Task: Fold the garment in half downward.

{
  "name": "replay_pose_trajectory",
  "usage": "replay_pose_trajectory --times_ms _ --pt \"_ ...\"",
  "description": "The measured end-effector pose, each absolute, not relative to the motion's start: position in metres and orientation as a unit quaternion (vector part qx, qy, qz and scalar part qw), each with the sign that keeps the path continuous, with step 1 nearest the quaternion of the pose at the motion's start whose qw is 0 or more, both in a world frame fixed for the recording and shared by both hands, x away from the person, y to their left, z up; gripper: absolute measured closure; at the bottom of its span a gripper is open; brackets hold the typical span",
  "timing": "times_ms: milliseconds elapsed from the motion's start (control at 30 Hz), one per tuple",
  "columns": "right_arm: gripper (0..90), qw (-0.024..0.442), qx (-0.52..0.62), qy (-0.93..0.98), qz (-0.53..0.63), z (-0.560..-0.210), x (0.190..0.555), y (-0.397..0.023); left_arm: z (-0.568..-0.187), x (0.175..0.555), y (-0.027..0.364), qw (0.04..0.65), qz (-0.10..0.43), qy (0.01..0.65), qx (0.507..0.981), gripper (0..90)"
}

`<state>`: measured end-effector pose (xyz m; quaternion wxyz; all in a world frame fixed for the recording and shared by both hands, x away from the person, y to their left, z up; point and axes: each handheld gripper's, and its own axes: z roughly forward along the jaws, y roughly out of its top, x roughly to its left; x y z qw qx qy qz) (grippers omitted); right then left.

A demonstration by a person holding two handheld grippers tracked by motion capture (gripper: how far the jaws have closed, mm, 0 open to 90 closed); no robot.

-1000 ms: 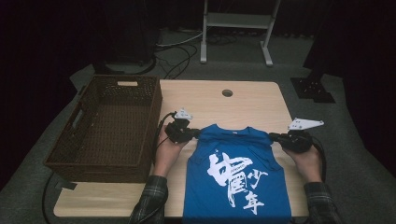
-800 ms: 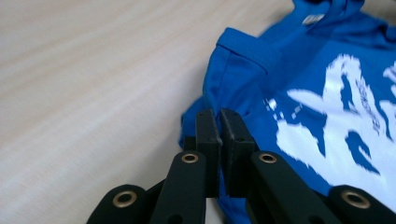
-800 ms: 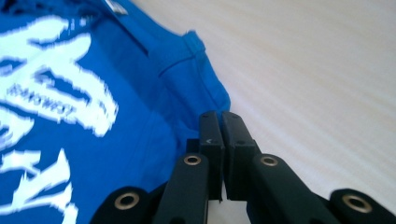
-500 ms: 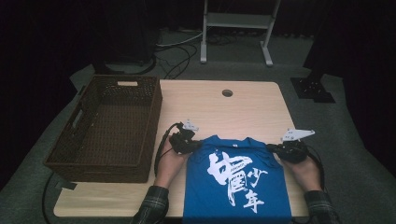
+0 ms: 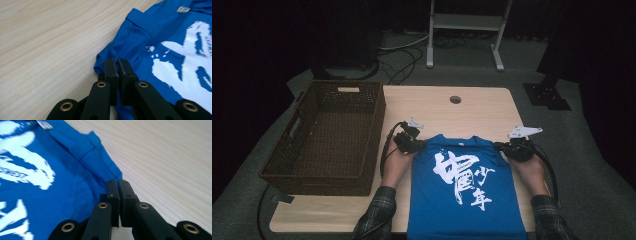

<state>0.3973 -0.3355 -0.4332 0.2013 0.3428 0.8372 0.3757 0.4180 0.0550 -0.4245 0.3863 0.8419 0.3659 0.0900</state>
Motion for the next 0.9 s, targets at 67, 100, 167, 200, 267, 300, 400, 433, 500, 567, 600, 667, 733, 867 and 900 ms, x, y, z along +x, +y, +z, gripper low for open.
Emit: replay_pose_trajectory --times_ms 67,100,167,200,267,300,400,433,500,567,600,667,733,867,900 --pt "88.1 0.201 0.339 0.835 0.384 -0.428 0.391 -0.336 -0.421 0.410 0.059 0.396 0.083 0.363 0.839 87.2" --pt "88.2 0.201 0.337 0.835 0.387 -0.425 0.387 -0.337 -0.419 0.406 0.060 0.396 0.084 0.360 0.841 87.2" --pt "88.2 0.199 0.335 0.835 0.389 -0.420 0.377 -0.338 -0.417 0.396 0.063 0.397 0.083 0.358 0.841 87.2" --pt "88.2 0.199 0.334 0.835 0.389 -0.419 0.371 -0.338 -0.416 0.391 0.065 0.399 0.082 0.358 0.840 87.2" --pt "88.2 0.195 0.334 0.836 0.388 -0.417 0.360 -0.338 -0.416 0.381 0.068 0.402 0.081 0.358 0.839 87.2" --pt "88.2 0.197 0.332 0.838 0.386 -0.417 0.355 -0.337 -0.416 0.375 0.068 0.403 0.081 0.358 0.839 87.2" --pt "88.2 0.191 0.328 0.846 0.375 -0.420 0.342 -0.336 -0.421 0.364 0.068 0.396 0.076 0.359 0.842 87.1" --pt "88.2 0.189 0.326 0.849 0.370 -0.422 0.339 -0.335 -0.423 0.361 0.067 0.392 0.077 0.359 0.844 87.1" --pt "88.2 0.184 0.328 0.854 0.360 -0.428 0.337 -0.335 -0.427 0.361 0.064 0.387 0.079 0.361 0.845 87.1" --pt "88.2 0.182 0.331 0.853 0.360 -0.431 0.339 -0.335 -0.428 0.364 0.065 0.387 0.081 0.364 0.844 87.2" --pt "88.2 0.184 0.333 0.853 0.358 -0.431 0.340 -0.335 -0.427 0.366 0.064 0.383 0.082 0.366 0.844 87.2" --pt "88.2 0.190 0.334 0.853 0.354 -0.432 0.344 -0.334 -0.425 0.372 0.061 0.374 0.089 0.365 0.848 87.2" --pt "88.2 0.195 0.334 0.853 0.351 -0.432 0.350 -0.334 -0.424 0.378 0.059 0.367 0.092 0.369 0.849 87.2" --pt "88.2 0.202 0.338 0.851 0.348 -0.433 0.365 -0.331 -0.422 0.393 0.056 0.356 0.098 0.379 0.849 87.2" --pt "88.2 0.205 0.339 0.850 0.348 -0.433 0.369 -0.331 -0.422 0.398 0.055 0.355 0.098 0.381 0.848 87.1"
